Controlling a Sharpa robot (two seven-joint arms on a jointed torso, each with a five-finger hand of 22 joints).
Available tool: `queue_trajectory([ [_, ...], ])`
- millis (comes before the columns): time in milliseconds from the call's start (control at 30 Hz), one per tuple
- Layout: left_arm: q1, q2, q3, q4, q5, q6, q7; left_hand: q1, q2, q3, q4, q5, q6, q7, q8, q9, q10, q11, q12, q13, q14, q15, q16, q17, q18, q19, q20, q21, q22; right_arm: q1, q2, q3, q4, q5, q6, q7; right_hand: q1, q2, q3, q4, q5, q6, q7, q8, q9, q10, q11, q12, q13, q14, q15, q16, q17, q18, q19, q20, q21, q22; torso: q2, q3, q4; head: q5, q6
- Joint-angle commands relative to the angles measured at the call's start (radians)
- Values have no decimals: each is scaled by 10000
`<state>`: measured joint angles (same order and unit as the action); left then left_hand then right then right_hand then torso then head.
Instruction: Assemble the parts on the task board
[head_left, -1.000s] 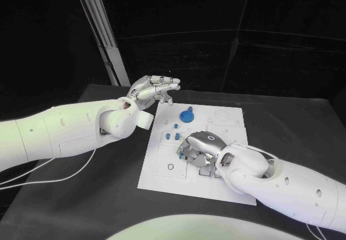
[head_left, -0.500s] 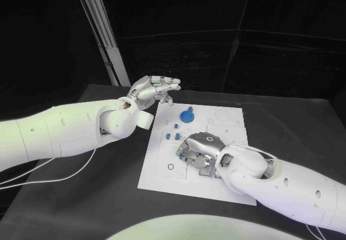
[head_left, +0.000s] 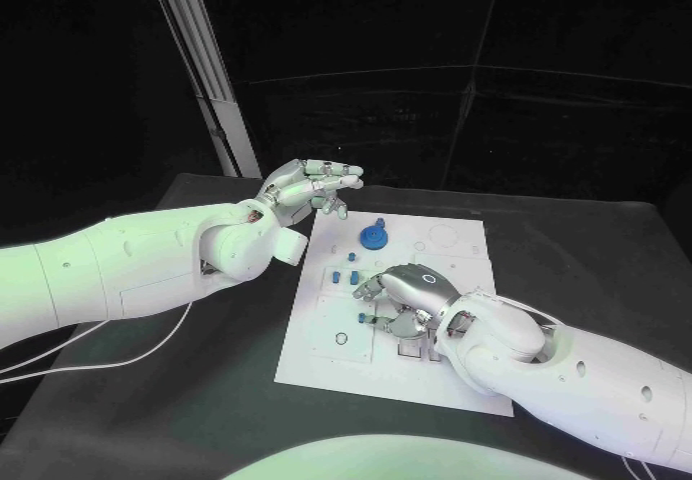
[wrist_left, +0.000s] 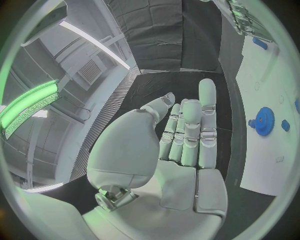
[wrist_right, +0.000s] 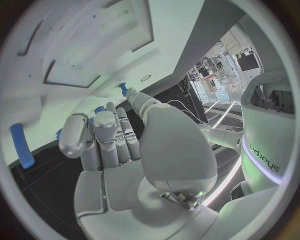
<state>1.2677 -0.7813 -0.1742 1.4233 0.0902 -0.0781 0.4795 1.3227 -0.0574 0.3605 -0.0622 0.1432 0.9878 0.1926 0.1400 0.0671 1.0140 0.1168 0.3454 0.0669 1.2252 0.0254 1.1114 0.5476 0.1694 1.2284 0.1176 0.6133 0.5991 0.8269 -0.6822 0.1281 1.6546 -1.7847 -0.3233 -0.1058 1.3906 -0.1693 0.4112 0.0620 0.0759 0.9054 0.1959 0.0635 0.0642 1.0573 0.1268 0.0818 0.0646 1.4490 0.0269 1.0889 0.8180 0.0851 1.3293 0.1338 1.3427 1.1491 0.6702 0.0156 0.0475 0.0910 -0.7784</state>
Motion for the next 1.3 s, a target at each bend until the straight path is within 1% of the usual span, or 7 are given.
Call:
queue_trajectory([
  [33,13,33,6,-39,30,346,-217,-115,-11,44,17,27,-104,13,-70,-17,-111,13,46,-11,-111,19,-60,-34,114,-27,36,-64,-19,12,-220,3,243,545,-1112,524,33,187,-62,-1,9,283,57,129,70,172,-5,208,34,-35,44,-22,31,80,-9,13,-8,48,-22,7,-33,0,93],
  [233,10,26,3,-88,30,368,-248,-121,-11,42,18,26,-121,20,-70,-15,-135,20,48,-10,-118,25,-55,-32,113,-31,41,-73,-25,37,-997,23,861,1240,-1253,608,77,230,-54,14,129,571,-22,195,93,410,-84,398,18,32,-9,124,188,51,96,-22,83,193,-66,9,-67,-112,215],
  [433,6,19,-3,-108,30,346,-234,-114,-6,46,13,28,-127,20,-68,-14,-144,21,52,-9,-116,28,-44,-17,114,-33,43,-77,-28,174,-1680,384,1120,1353,-385,63,-73,39,-278,73,218,567,-94,102,53,136,-88,302,-30,-100,-17,-222,-324,120,-107,-27,-117,-150,-109,12,-97,-265,364],
  [533,-1,16,-8,-109,30,345,-222,-100,2,55,3,30,-132,19,-63,-11,-153,20,61,-6,-110,29,-27,6,115,-31,45,-80,-31,302,-1907,486,1120,983,49,-249,-133,-118,-762,68,427,122,-302,-19,-4,-553,-137,-10,-28,-173,-30,-514,-710,180,-282,-27,-324,-459,-106,22,-100,-332,434],
  [633,-7,16,-14,-111,30,365,-245,-88,10,62,-6,32,-136,19,-57,-9,-158,19,70,-3,-49,27,53,158,118,-22,46,-78,-32,421,-2100,545,1079,498,457,-617,90,51,-1601,101,443,6,-391,-6,18,-1015,-154,-101,-6,-111,-34,-639,-887,192,-299,-30,-417,-568,-89,15,-77,-392,485],
  [833,-11,27,-28,-110,30,409,-305,-66,14,69,-35,30,-150,18,-30,0,-180,17,114,6,90,22,220,373,125,46,48,-49,-25,487,-2281,576,941,-123,940,-1050,417,193,-2186,178,456,159,-479,11,33,-1159,-224,-35,-4,-134,-78,-931,-1273,237,-412,-72,-599,-818,-86,1,-62,-464,517],
  [1300,-11,28,-36,-130,30,241,-300,43,53,142,-124,43,-157,10,16,10,-200,6,177,14,90,9,254,327,132,85,40,-32,-21,505,-2137,584,645,-536,1293,-1592,918,783,-1958,282,6,510,-432,24,32,-690,-144,291,-8,-48,-34,-961,-1329,224,-326,-40,-624,-823,-91,-7,-62,-567,492],
])
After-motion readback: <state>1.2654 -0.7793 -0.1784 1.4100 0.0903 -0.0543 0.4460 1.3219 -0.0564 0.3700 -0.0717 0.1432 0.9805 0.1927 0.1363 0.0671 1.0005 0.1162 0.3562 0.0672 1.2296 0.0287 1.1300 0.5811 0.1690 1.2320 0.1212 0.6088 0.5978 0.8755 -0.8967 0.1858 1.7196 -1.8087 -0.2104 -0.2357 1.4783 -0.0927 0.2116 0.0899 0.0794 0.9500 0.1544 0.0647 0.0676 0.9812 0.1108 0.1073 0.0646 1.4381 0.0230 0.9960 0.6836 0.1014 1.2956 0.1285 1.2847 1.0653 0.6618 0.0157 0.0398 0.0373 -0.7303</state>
